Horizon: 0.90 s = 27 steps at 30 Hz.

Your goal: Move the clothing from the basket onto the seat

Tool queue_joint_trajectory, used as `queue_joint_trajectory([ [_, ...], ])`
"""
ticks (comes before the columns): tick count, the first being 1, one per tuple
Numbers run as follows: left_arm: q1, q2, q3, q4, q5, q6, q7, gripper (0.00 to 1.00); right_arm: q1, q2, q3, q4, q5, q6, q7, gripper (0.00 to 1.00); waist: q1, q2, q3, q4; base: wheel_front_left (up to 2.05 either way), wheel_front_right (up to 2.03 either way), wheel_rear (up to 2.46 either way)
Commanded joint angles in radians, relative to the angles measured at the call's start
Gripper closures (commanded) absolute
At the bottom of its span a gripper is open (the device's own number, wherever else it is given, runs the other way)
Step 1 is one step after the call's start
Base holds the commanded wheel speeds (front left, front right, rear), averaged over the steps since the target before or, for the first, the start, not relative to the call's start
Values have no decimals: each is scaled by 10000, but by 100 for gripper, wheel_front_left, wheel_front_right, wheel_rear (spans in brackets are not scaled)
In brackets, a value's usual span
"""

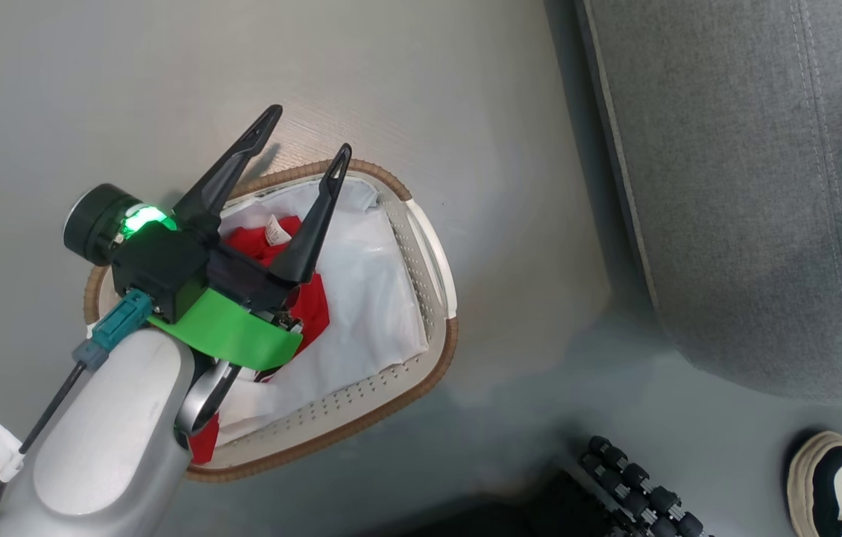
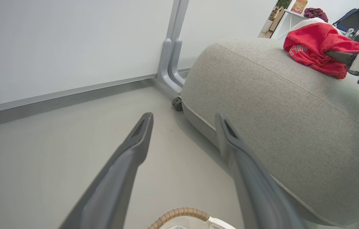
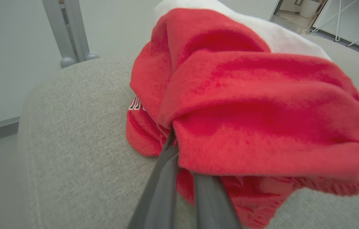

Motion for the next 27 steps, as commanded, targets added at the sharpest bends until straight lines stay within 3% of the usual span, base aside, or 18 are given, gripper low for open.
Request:
queue_joint_trajectory([
  [1, 141, -51, 78, 66, -40, -28, 6, 0, 508, 68, 15, -180, 97, -14, -18, 1, -2, -1, -364, 34, 0, 0, 0],
  [14, 1204, -890, 1198, 687, 260, -28, 4, 0, 3520, 823, 552, -2032, -85, -14, -17, 0, -2, -1, -2090, 467, 0, 0, 0],
  [27, 2413, -2045, 3314, 1431, 1162, -26, 6, 0, 4567, 1421, 1606, -3304, -657, -14, -17, 0, -2, -1, -3797, 1420, 0, 0, 0],
])
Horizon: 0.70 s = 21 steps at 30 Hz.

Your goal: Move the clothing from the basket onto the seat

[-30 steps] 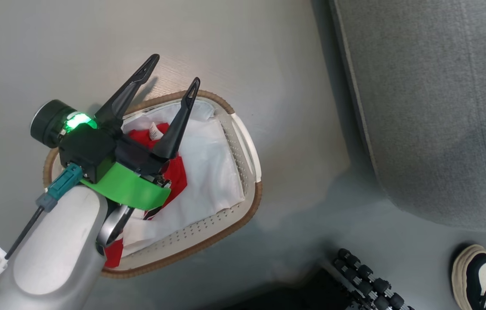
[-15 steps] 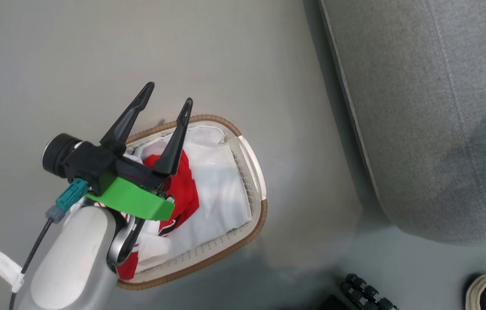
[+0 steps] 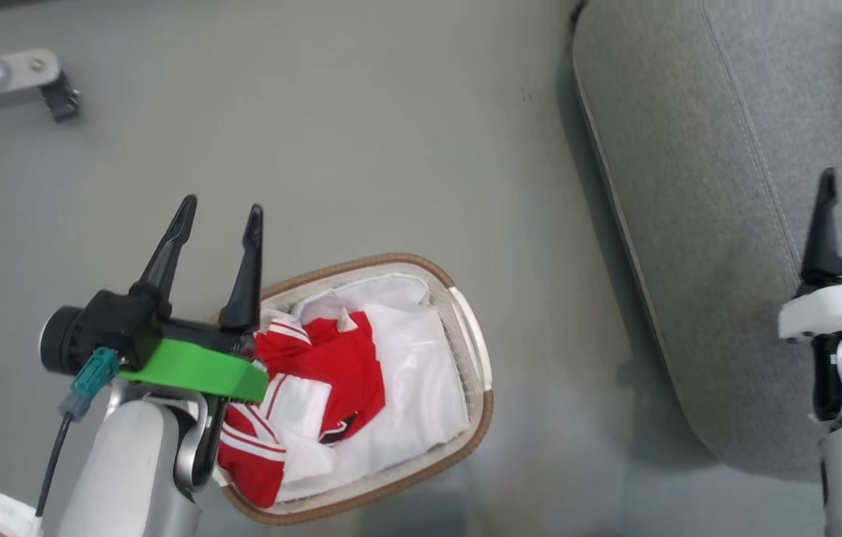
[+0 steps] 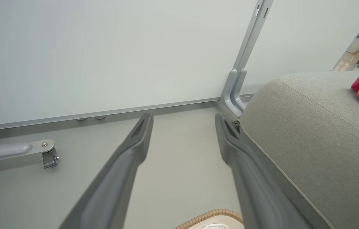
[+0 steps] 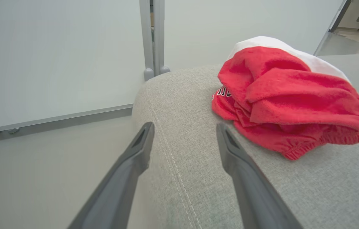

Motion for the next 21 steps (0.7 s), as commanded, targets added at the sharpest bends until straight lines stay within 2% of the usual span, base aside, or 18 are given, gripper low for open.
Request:
queue_joint_trajectory([
  [1, 241, -97, 206, 142, 141, -26, 6, 0, 127, 20, 196, -6, -21, -14, -17, 0, 1, 0, -741, 615, 0, 0, 0],
  [14, 942, -574, 1714, 1492, 860, -26, 6, 0, 239, 165, 2839, 609, 185, -14, -17, 0, 1, 0, -1998, 1301, 0, 0, 0],
  [21, 1110, -746, 2564, 1996, 1244, -26, 5, 0, 309, 308, 3576, 784, 195, -14, -17, 0, 1, 0, -2438, 1387, 0, 0, 0],
])
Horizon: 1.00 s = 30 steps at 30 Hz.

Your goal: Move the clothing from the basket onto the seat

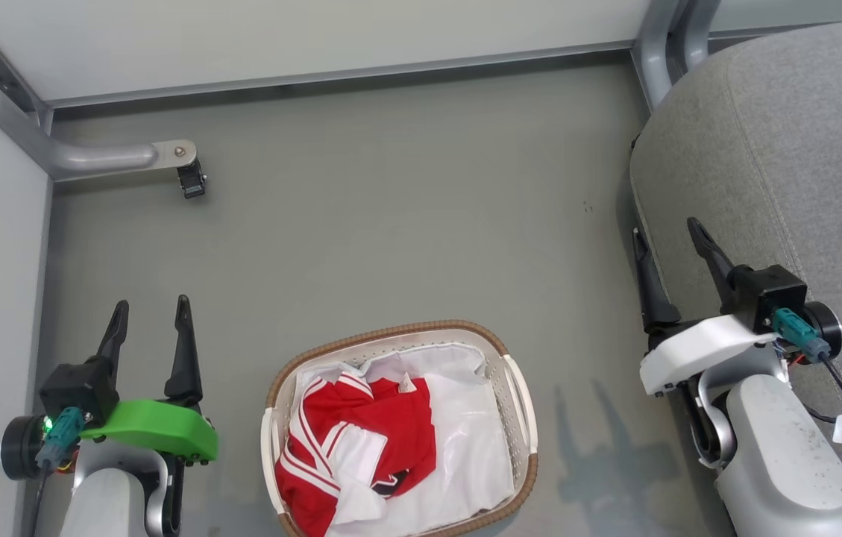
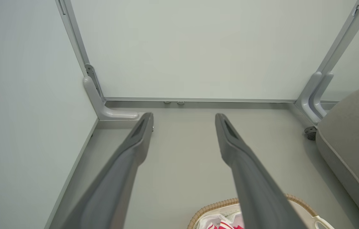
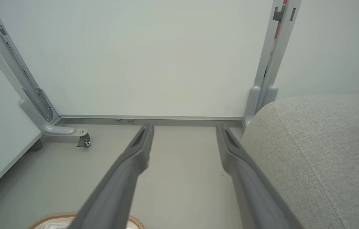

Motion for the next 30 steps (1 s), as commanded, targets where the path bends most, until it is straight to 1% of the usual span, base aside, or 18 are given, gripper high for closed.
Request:
queue_joint_trajectory([
  [1, 124, -16, 172, 22, 146, -26, 6, 0, 115, 36, 138, 64, 1, -14, -17, 0, 1, 0, -272, 120, 0, 0, 0],
  [5, 388, -122, 429, 153, 379, -26, 6, 0, 386, 82, 305, 168, -28, -14, -17, 0, 1, 0, -598, 148, 0, 0, 0],
  [14, 1103, -272, 857, 270, 474, -26, 5, 0, 1050, 153, 370, 406, 103, -14, -17, 0, 1, 0, -1295, 71, 0, 0, 0],
  [21, 1728, -328, 792, 181, 324, -26, 6, 0, 1636, 181, 346, 421, 253, -14, -17, 0, 1, 0, -1846, 128, 0, 0, 0],
  [26, 1916, -332, 613, 38, 53, 86, 5, 0, 1833, 194, 377, 320, 110, -14, -17, 0, 1, 0, -1900, 164, 0, 0, 0],
  [30, 1918, -331, 511, -25, 39, 125, 6, 0, 1705, 192, 440, 346, 85, -14, -17, 0, 1, 0, -1796, 177, 0, 0, 0],
])
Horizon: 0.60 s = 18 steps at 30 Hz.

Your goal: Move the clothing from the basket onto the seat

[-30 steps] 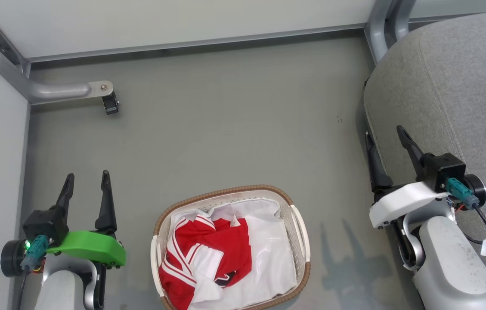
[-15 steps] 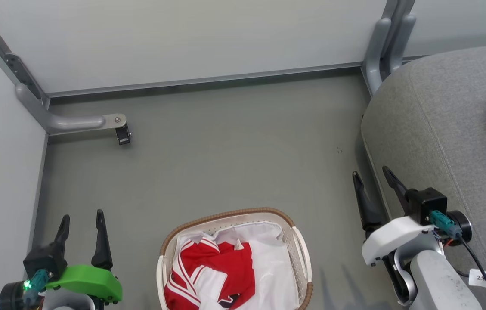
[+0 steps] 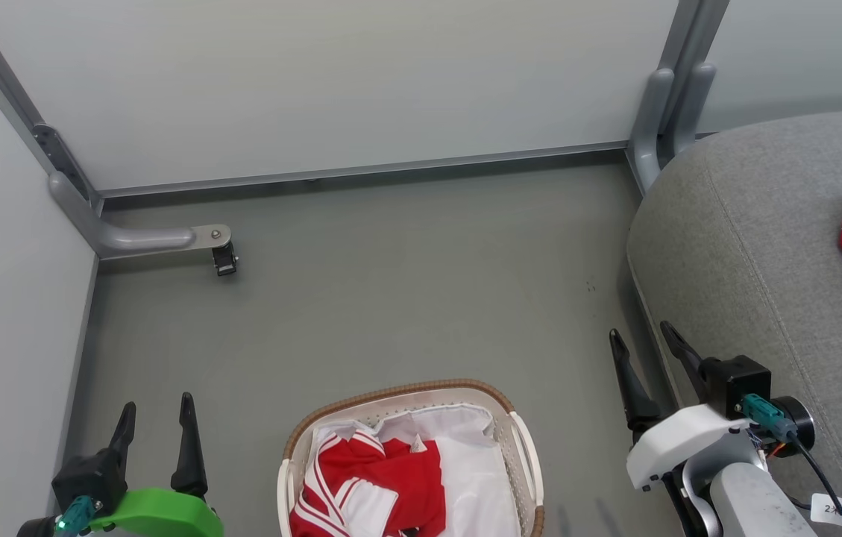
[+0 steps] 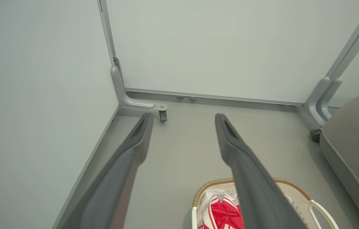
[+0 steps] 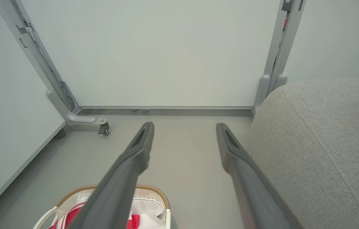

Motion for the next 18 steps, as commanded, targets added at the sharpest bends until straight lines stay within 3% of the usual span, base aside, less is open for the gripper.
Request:
queue_joint_trajectory([
  [1, 42, 10, -22, -55, 5, 55, 4, 0, -42, -31, 20, 3, -73, -14, -17, 0, 1, 0, 90, 2, 0, 0, 0],
  [7, -211, 9, -338, -48, -225, 2, 4, 0, -366, -30, 113, 7, -120, -14, -17, 0, 1, 0, 541, -70, 0, 0, 0],
  [18, -1191, 14, -1884, 1055, -387, -73, 3, 0, -1311, -28, 418, -290, -160, -14, -17, 0, 1, 0, 2231, -500, 0, 0, 0],
])
